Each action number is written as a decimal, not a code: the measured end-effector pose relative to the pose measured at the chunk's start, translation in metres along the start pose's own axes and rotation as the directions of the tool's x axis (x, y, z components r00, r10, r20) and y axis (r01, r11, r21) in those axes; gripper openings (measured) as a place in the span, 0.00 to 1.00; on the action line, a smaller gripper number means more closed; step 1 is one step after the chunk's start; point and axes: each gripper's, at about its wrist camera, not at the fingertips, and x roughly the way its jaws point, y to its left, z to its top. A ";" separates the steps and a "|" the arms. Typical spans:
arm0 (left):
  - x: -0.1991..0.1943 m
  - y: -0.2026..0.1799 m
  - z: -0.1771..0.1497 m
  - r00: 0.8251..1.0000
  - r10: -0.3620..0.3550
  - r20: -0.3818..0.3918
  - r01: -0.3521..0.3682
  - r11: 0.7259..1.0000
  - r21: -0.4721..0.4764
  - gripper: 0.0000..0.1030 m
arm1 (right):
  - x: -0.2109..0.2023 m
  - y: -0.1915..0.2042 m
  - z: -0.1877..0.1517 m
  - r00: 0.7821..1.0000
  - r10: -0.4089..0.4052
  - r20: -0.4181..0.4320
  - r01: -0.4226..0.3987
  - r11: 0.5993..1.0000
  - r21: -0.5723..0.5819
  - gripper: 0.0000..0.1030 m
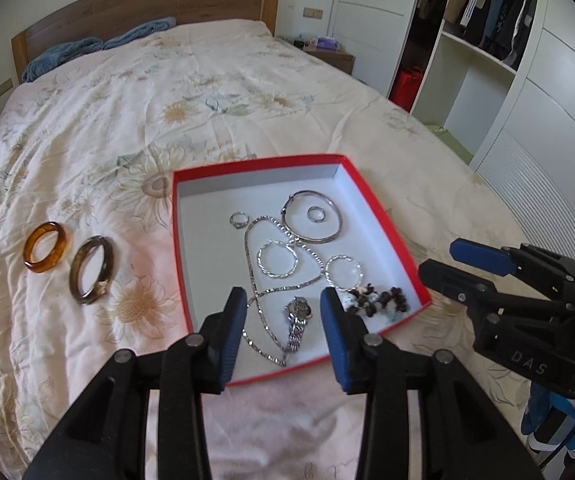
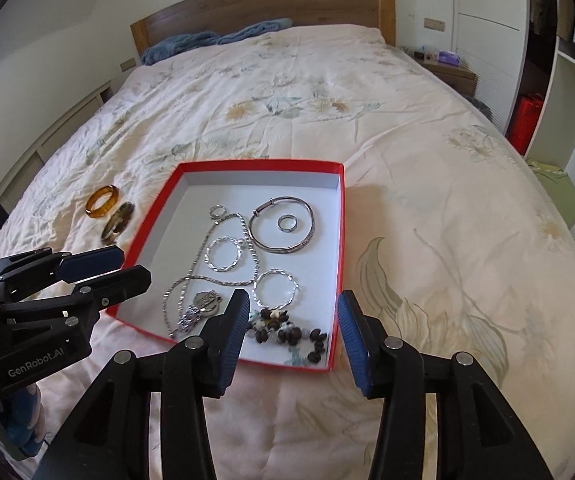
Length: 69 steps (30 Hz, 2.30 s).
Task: Organize jewelry
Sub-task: 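Withdraw both tools from the box toward the two bangles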
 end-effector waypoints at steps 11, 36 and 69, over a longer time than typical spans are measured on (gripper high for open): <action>-0.062 -0.001 -0.022 0.997 0.044 0.062 -0.045 0.999 0.013 0.35 | -0.055 0.027 -0.017 0.999 0.005 0.052 -0.005 1.000 0.005 0.48; -0.170 0.027 -0.090 0.977 0.149 0.153 -0.146 0.989 -0.036 0.37 | -0.141 0.103 -0.060 0.989 0.037 0.141 -0.030 0.998 -0.055 0.55; -0.184 0.140 -0.126 0.934 0.351 0.070 -0.328 0.918 -0.220 0.42 | -0.106 0.181 -0.054 0.987 0.116 0.112 -0.099 0.984 -0.146 0.56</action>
